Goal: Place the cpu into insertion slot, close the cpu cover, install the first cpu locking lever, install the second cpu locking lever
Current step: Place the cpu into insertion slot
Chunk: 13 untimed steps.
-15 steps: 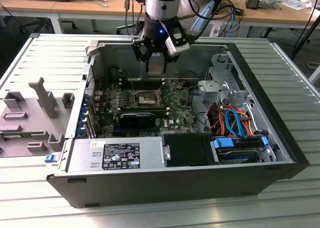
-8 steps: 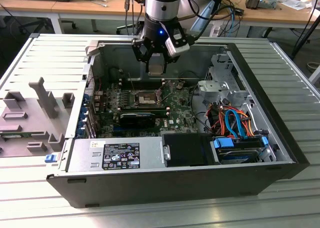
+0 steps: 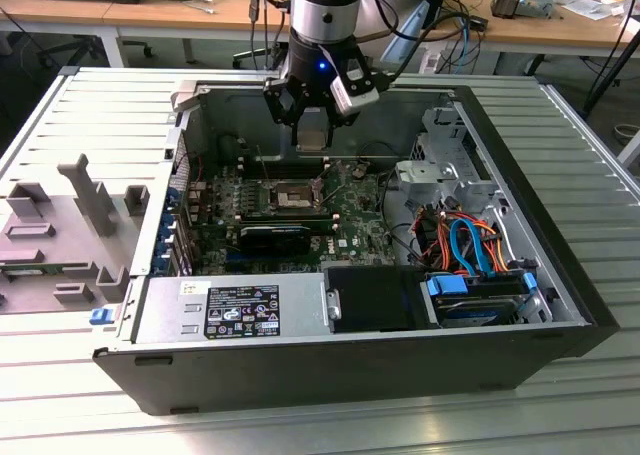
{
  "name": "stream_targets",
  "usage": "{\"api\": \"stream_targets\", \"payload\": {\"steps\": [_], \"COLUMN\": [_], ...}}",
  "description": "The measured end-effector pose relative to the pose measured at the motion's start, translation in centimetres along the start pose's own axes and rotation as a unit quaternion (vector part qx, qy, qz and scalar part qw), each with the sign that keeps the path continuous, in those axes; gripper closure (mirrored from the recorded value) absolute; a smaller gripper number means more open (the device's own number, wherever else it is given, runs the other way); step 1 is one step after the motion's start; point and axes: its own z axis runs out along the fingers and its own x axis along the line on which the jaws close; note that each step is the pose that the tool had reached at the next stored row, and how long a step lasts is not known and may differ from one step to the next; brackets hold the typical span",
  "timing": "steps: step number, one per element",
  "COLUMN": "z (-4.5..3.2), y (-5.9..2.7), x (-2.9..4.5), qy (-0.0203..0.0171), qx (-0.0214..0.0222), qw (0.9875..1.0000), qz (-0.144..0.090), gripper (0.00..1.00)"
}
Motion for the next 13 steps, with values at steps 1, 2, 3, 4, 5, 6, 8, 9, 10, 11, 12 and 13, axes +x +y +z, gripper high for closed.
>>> {"api": "stream_targets", "payload": {"steps": [1,2,3,4,5,6,8,9,10,11,12,13], "z": [0.02,0.04,0.06,0.09,0.1,0.12,0.15,0.16,0.18,0.2,0.23,0.26], "y": [0.0,0.0,-0.01,-0.01,-0.01,-0.01,-0.01,-0.02,-0.02,-0.02,-0.02,-0.02], "x": [0.0,0.0,0.0,0.0,0.0,0.0,0.0,0.0,0.0,0.0,0.0,0.0], "qy": [0.0,0.0,0.0,0.0,0.0,0.0,0.0,0.0,0.0,0.0,0.0,0.0], "qx": [0.0,0.0,0.0,0.0,0.0,0.0,0.0,0.0,0.0,0.0,0.0,0.0], "qw": [1.0,1.0,1.0,1.0,1.0,1.0,1.0,1.0,1.0,1.0,1.0,1.0], "qz": [0.0,0.0,0.0,0.0,0.0,0.0,0.0,0.0,0.0,0.0,0.0,0.0], "gripper": [0.46,0.46,0.46,0.46,0.46,0.46,0.46,0.46,0.46,0.46,0.46,0.46]}}
